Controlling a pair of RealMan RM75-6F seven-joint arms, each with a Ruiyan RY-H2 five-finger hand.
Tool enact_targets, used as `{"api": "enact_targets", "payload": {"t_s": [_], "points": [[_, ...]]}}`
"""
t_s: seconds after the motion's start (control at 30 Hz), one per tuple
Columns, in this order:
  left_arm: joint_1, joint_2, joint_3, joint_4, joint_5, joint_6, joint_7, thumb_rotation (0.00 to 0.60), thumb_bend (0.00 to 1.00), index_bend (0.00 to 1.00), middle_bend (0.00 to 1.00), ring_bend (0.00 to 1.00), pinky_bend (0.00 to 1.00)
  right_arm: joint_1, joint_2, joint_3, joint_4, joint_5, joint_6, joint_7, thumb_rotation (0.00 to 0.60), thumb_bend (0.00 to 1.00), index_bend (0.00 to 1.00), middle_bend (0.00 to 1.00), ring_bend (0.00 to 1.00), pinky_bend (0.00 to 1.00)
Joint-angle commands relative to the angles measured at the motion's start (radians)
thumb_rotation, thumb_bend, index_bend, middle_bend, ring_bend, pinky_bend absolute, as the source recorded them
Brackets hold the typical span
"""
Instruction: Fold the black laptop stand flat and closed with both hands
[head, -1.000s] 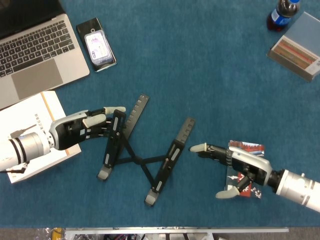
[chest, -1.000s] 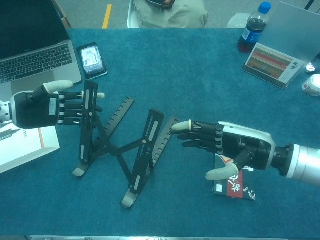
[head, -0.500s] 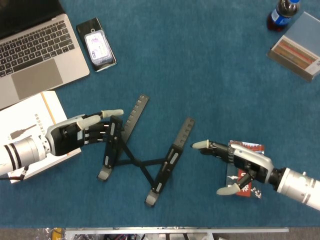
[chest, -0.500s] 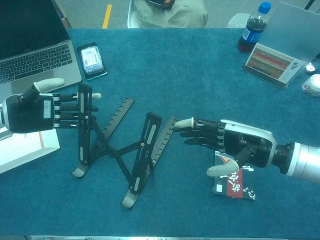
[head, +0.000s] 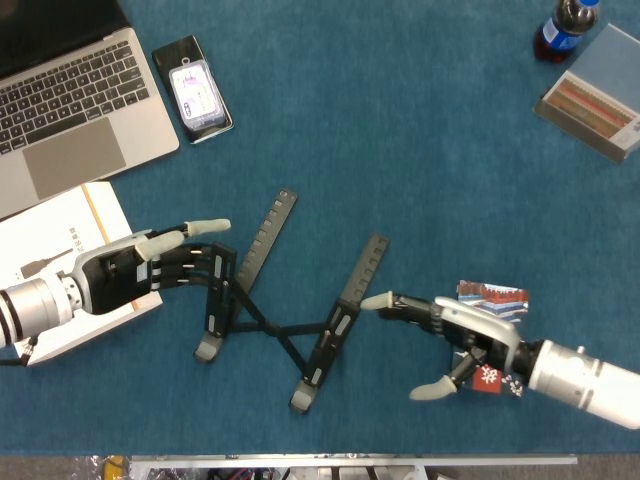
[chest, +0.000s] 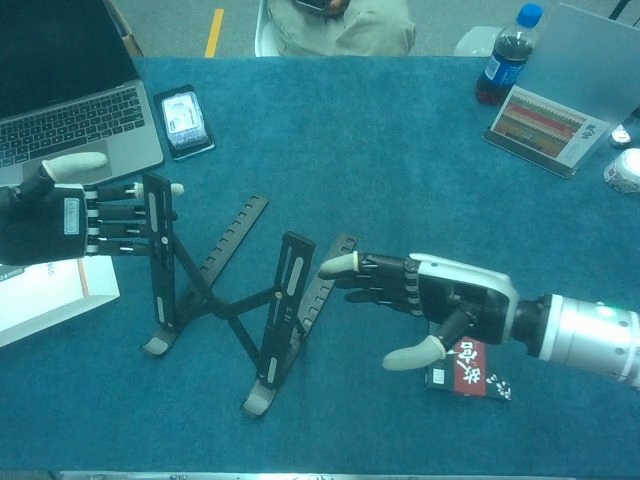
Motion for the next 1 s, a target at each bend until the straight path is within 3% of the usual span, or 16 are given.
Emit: {"api": "enact_targets", "payload": {"t_s": [0.03,0.6,1.0], "points": [[-0.001,0.009,0.003,-0.006,-0.002,-0.002,0.006,0.344,0.25,0.09,0.28,0.20,0.20,0.002,-0.024,0.019,0.008,0.013,-0.008,-0.002,0.600,0.07,0.13,0.08,0.00,0.01],[-0.009,0.053,0.014,-0.034,0.001,-0.014,0.019,0.342,0.25,0.09,0.28,0.20,0.22,0.024,-0.156,0.027,0.087,0.002,-0.042,0.068,0.600,0.09,0.13,0.08,0.00,0.01],[-0.008,0.075,0.014,-0.045,-0.002,-0.015,0.022,0.345,0.25,0.08,0.28,0.21,0.22,0.035,-0.181,0.018,0.092,-0.011,-0.024,0.098,0.600,0.09,0.13,0.08,0.00,0.01]]}}
